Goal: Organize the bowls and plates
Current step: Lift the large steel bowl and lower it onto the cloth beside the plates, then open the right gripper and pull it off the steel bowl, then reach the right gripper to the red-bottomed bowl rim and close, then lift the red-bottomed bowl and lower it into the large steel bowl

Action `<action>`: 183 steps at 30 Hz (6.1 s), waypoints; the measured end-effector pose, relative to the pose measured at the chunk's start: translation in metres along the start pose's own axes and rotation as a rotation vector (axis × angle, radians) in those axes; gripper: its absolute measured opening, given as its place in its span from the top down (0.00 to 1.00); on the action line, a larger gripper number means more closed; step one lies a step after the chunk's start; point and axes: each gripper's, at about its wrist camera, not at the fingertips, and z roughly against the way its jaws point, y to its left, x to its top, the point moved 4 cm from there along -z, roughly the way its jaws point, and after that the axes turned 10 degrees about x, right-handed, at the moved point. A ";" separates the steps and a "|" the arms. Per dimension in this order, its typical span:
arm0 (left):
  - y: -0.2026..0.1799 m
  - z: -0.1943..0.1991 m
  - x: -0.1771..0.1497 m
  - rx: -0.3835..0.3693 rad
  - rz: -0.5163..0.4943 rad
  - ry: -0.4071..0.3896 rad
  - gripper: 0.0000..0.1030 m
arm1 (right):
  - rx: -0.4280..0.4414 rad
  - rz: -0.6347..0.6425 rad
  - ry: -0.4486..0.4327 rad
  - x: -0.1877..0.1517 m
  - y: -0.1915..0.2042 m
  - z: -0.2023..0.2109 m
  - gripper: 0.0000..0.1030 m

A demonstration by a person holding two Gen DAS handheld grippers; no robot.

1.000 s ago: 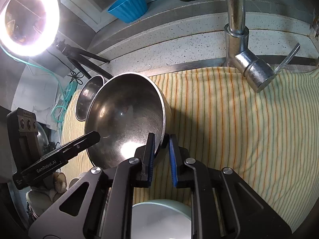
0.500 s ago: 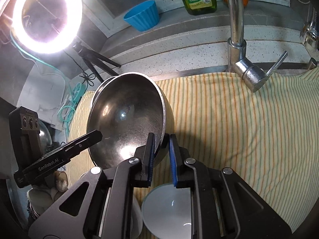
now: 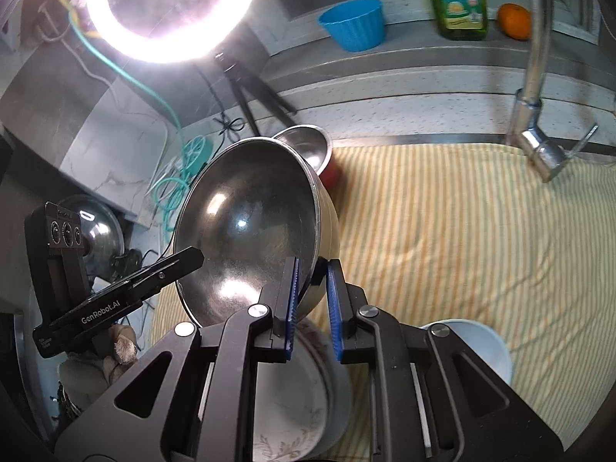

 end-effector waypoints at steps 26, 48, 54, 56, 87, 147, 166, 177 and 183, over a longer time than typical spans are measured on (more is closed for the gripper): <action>0.144 0.051 -0.057 0.163 0.261 -0.010 0.76 | 0.113 0.164 0.250 -0.039 0.116 -0.129 0.86; 0.177 0.054 -0.082 0.211 0.322 0.022 0.76 | 0.123 0.193 0.351 -0.066 0.130 -0.165 0.85; 0.177 0.056 -0.079 0.218 0.320 0.010 0.74 | 0.118 0.214 0.338 -0.066 0.132 -0.161 0.84; 0.177 0.057 -0.078 0.221 0.317 0.007 0.74 | 0.116 0.226 0.326 -0.064 0.134 -0.157 0.84; 0.104 0.055 -0.005 0.118 0.145 -0.072 0.65 | 0.048 0.020 0.024 0.002 0.042 -0.043 0.62; 0.025 -0.124 0.090 0.060 -0.020 0.209 0.81 | -0.023 -0.206 0.072 0.076 -0.045 -0.132 0.85; 0.035 -0.031 0.046 0.026 -0.014 0.092 0.81 | 0.054 -0.098 0.070 0.029 0.023 -0.081 0.85; 0.069 0.029 0.011 0.053 0.040 0.023 0.81 | 0.105 0.003 0.111 -0.004 0.081 -0.079 0.85; 0.097 0.049 -0.010 0.074 0.098 0.011 0.81 | 0.127 0.065 0.154 -0.022 0.112 -0.092 0.85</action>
